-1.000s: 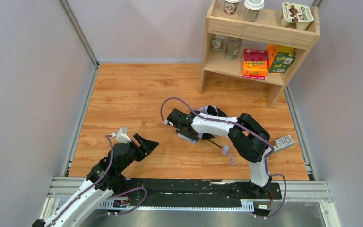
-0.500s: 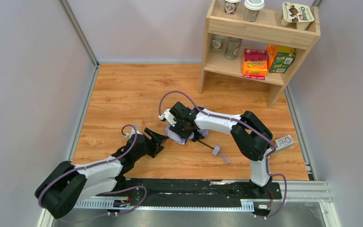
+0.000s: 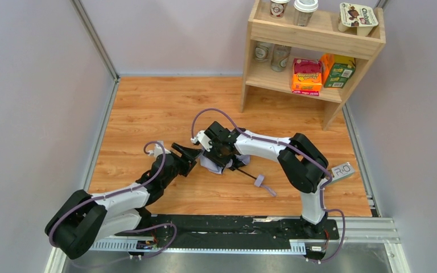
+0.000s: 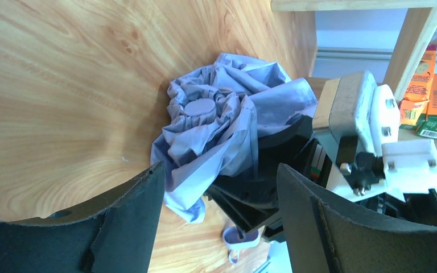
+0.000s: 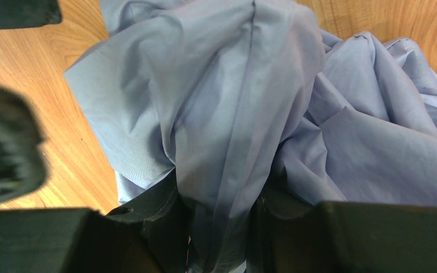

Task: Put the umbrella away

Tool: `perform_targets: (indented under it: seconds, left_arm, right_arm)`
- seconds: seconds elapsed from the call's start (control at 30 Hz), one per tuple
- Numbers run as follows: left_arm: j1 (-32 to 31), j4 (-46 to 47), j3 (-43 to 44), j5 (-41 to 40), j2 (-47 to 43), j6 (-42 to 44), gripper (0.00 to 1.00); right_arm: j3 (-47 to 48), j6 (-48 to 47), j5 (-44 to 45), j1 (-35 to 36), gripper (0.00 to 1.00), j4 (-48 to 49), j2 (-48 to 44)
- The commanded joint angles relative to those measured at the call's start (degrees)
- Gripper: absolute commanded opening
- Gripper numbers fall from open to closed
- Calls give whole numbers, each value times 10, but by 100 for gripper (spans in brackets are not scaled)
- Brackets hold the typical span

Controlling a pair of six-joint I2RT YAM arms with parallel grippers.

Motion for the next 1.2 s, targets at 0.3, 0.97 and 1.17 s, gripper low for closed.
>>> perform_targets:
  seconds: [0.3, 0.97, 1.17]
  left_arm:
    - [14, 224, 57, 21, 217, 60, 79]
    - [16, 426, 77, 69, 438, 61, 26]
    - [20, 441, 47, 88, 433, 36, 0]
  right_arm:
    - [-21, 14, -108, 12, 0, -38, 65]
    - [-22, 16, -60, 18, 0, -22, 44]
    - [-59, 84, 12, 20, 41, -16, -17]
